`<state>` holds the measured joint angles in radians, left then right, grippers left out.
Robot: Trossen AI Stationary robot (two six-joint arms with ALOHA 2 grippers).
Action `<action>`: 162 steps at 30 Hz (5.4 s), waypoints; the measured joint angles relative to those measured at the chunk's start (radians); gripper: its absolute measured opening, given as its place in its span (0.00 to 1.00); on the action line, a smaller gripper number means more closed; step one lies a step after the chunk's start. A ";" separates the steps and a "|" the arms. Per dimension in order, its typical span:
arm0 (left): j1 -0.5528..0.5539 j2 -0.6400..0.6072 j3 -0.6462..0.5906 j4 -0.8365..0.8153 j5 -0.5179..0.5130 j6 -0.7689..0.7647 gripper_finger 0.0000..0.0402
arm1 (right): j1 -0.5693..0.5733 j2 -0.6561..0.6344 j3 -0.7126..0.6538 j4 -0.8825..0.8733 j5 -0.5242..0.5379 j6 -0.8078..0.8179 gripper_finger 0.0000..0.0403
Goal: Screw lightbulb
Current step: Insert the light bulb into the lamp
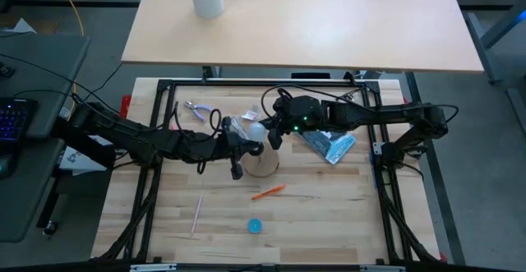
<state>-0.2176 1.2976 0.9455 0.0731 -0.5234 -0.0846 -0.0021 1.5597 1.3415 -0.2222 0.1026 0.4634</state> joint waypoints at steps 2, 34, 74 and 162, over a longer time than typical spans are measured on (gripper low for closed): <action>0.000 0.000 0.000 -0.001 -0.013 0.016 0.00 | -0.004 0.000 0.000 0.002 0.001 -0.009 0.00; -0.001 0.030 -0.001 0.032 -0.023 0.037 0.00 | -0.011 -0.002 0.004 -0.025 -0.003 -0.072 0.00; 0.003 0.049 -0.001 0.022 -0.072 0.202 0.00 | -0.048 -0.041 0.000 -0.028 -0.057 -0.237 0.00; 0.002 0.025 -0.001 -0.050 0.047 0.139 0.20 | -0.037 -0.087 0.002 -0.155 -0.017 -0.236 0.26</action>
<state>-0.2153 1.3228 0.9443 0.0230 -0.4760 0.0548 -0.0395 1.4725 1.3434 -0.3775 0.0852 0.2272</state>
